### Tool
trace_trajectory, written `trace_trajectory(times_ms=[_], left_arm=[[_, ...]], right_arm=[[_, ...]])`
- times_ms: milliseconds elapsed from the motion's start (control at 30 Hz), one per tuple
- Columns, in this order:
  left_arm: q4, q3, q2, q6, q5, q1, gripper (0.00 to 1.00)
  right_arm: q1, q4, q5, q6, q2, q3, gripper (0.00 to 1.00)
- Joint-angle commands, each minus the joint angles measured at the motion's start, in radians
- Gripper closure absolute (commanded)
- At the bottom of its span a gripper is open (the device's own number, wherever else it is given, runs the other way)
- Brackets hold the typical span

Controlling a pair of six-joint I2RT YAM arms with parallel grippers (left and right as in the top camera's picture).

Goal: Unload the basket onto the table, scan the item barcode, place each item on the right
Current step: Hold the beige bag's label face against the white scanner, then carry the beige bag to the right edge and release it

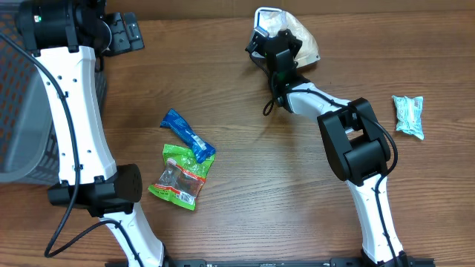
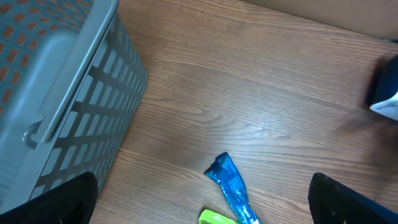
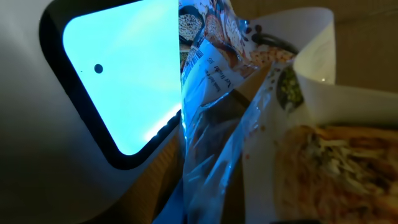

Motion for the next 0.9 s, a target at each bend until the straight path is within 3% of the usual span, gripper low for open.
trace_trajectory(times_ms=[0,200,367,467,600,667,800,867], left_arm=[[0.003,0.01,-0.024,0.013,-0.002,-0.006,0.0],[0.003,0.01,-0.024,0.013,-0.002,-0.007,0.0],[0.003,0.01,-0.024,0.013,-0.002,-0.006,0.0],[0.003,0.01,-0.024,0.013,-0.002,-0.006,0.0],[0.003,0.01,-0.024,0.013,-0.002,-0.006,0.0],[0.003,0.01,-0.024,0.013,-0.002,-0.006,0.0],[0.003,0.01,-0.024,0.013,-0.002,-0.007,0.0],[0.003,0.01,-0.024,0.013,-0.002,-0.006,0.0]], right_arm=[[0.015,-0.006,0.01,-0.008,0.005,0.008,0.96],[0.039,0.033,0.01,-0.021,0.005,0.009,0.96],[0.1,0.24,-0.022,-0.06,-0.022,0.009,0.96],[0.112,0.264,-0.016,-0.059,-0.072,0.009,0.96],[0.115,0.247,0.047,0.036,-0.172,0.009,0.96],[0.115,0.12,0.062,0.158,-0.268,0.009,0.96],[0.108,-0.307,0.003,0.474,-0.482,0.009,0.96],[0.085,-0.57,-0.066,0.716,-0.613,0.009,0.96]])
